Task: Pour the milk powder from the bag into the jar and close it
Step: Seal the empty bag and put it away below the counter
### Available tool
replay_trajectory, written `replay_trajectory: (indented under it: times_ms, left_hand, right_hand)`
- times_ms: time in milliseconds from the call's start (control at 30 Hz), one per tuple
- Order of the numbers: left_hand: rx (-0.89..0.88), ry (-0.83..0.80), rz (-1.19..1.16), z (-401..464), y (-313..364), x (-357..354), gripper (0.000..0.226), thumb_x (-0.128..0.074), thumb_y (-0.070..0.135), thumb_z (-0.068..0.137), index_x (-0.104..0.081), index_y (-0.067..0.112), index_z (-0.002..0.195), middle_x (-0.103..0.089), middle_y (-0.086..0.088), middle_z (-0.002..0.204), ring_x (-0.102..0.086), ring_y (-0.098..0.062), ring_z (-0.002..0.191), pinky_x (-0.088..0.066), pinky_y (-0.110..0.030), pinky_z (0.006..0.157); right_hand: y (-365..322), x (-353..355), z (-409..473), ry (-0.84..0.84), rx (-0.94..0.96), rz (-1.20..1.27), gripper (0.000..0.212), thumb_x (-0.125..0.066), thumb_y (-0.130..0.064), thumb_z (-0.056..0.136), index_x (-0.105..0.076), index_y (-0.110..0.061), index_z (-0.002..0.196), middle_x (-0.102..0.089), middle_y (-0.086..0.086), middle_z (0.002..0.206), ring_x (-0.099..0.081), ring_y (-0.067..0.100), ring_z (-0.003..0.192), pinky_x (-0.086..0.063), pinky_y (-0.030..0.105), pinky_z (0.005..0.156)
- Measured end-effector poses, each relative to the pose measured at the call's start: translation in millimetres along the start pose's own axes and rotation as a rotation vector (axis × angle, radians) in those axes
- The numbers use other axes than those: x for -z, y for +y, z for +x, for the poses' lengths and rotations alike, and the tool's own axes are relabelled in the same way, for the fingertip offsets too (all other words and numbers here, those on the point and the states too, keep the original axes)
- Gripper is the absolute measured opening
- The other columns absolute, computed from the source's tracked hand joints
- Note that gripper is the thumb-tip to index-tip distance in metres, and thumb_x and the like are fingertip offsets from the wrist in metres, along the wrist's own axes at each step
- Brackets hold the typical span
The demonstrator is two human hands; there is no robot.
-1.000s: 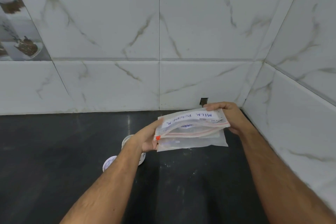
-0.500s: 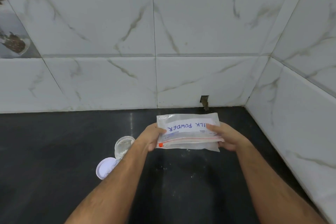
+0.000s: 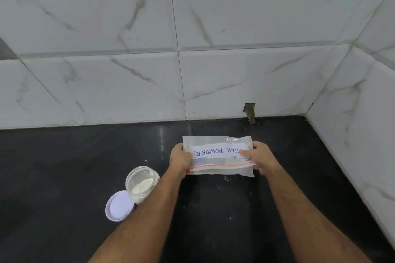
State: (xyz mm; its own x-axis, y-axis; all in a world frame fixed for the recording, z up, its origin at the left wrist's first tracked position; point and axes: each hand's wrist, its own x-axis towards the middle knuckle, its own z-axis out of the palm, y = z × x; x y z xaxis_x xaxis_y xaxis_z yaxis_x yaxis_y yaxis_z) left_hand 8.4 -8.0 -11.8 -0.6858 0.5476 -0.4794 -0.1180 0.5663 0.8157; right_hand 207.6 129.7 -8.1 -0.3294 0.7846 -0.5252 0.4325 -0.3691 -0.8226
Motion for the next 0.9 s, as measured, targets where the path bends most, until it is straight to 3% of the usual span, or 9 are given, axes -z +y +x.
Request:
replay_trajectory:
  times_ms: [167,233,300,400,533,633,767,867,900]
  left_hand:
    - [0.014,-0.031,-0.02,8.4,0.7,-2.9,0.03,-0.041,-0.006,0.095,-0.055,0.012,0.113,-0.065,-0.003,0.101,-0.064,-0.016,0.086,-0.051,-0.023,0.057]
    - [-0.04,-0.094,0.018,5.6,8.2,0.7,0.031,-0.04,-0.008,0.092,-0.057,0.011,0.11,-0.067,0.001,0.092,-0.065,-0.013,0.08,-0.052,-0.022,0.056]
    - [-0.129,-0.213,0.101,-1.6,19.8,4.5,0.033,-0.042,-0.007,0.089,-0.062,0.009,0.111,-0.071,-0.001,0.092,-0.067,-0.013,0.077,-0.053,-0.022,0.059]
    - [-0.228,-0.453,0.215,-20.1,38.4,2.7,0.036,-0.046,-0.005,0.085,-0.066,0.011,0.11,-0.075,-0.009,0.099,-0.067,-0.018,0.076,-0.054,-0.03,0.066]
    - [-0.253,-0.701,0.285,-58.3,52.2,-13.9,0.032,-0.051,-0.002,0.087,-0.067,0.009,0.113,-0.075,-0.01,0.107,-0.072,-0.031,0.098,-0.058,-0.046,0.088]
    - [-0.26,-0.849,0.27,-91.9,52.5,-25.8,0.03,-0.05,-0.004,0.09,-0.066,0.007,0.113,-0.073,-0.014,0.112,-0.071,-0.031,0.101,-0.055,-0.046,0.089]
    - [-0.279,-0.984,0.267,-137.2,36.8,-36.0,0.028,-0.048,-0.005,0.09,-0.066,0.008,0.108,-0.073,-0.016,0.11,-0.07,-0.022,0.081,-0.056,-0.034,0.071]
    - [-0.28,-1.057,0.241,-173.6,9.9,-40.2,0.02,-0.052,0.015,0.1,-0.065,0.01,0.114,-0.072,-0.016,0.111,-0.07,-0.021,0.083,-0.057,-0.035,0.075]
    - [-0.254,-1.078,0.224,-186.9,-0.4,-41.9,0.03,-0.049,0.029,0.102,-0.064,0.009,0.118,-0.071,-0.017,0.112,-0.069,-0.022,0.087,-0.057,-0.036,0.077]
  right_hand:
    - [-5.5,-3.6,7.4,-0.074,-0.043,-0.005,0.038,-0.071,0.0,0.085,-0.06,-0.013,0.118,-0.072,0.005,0.104,-0.073,0.021,0.089,-0.06,0.036,0.07]
    - [-7.0,7.4,1.9,-0.123,-0.03,-0.004,0.042,-0.074,-0.002,0.081,-0.059,-0.011,0.12,-0.072,0.008,0.106,-0.074,0.023,0.091,-0.061,0.04,0.076]
    - [-5.4,23.8,-12.5,-0.072,0.044,-0.032,0.054,-0.081,-0.013,0.077,-0.052,-0.017,0.123,-0.068,0.009,0.112,-0.07,0.025,0.098,-0.058,0.045,0.085]
    - [-2.6,51.5,-47.5,0.026,0.144,-0.115,0.065,-0.08,-0.033,0.08,-0.046,-0.025,0.135,-0.064,0.003,0.112,-0.065,0.02,0.103,-0.053,0.04,0.086]
    - [11.6,78.7,-102.7,-0.218,0.096,-0.164,0.056,-0.08,-0.044,0.077,-0.06,-0.021,0.124,-0.071,0.008,0.116,-0.069,0.022,0.102,-0.054,0.046,0.092]
    - [36.3,86.2,-146.7,-0.334,0.035,-0.041,0.055,-0.081,-0.031,0.078,-0.06,-0.007,0.123,-0.072,0.017,0.117,-0.071,0.033,0.1,-0.057,0.05,0.09]
    - [82.5,91.7,-214.9,-0.248,0.026,0.065,0.048,-0.08,-0.022,0.081,-0.063,0.0,0.12,-0.071,0.023,0.117,-0.071,0.039,0.099,-0.055,0.057,0.092]
    - [122.0,91.4,-276.0,-0.149,0.038,0.166,0.034,-0.075,-0.013,0.083,-0.067,-0.001,0.114,-0.071,0.024,0.115,-0.073,0.036,0.093,-0.06,0.05,0.082]
    - [136.3,90.3,-296.3,-0.119,0.038,0.199,0.032,-0.073,-0.011,0.084,-0.067,-0.001,0.113,-0.072,0.023,0.114,-0.074,0.034,0.092,-0.062,0.047,0.079]
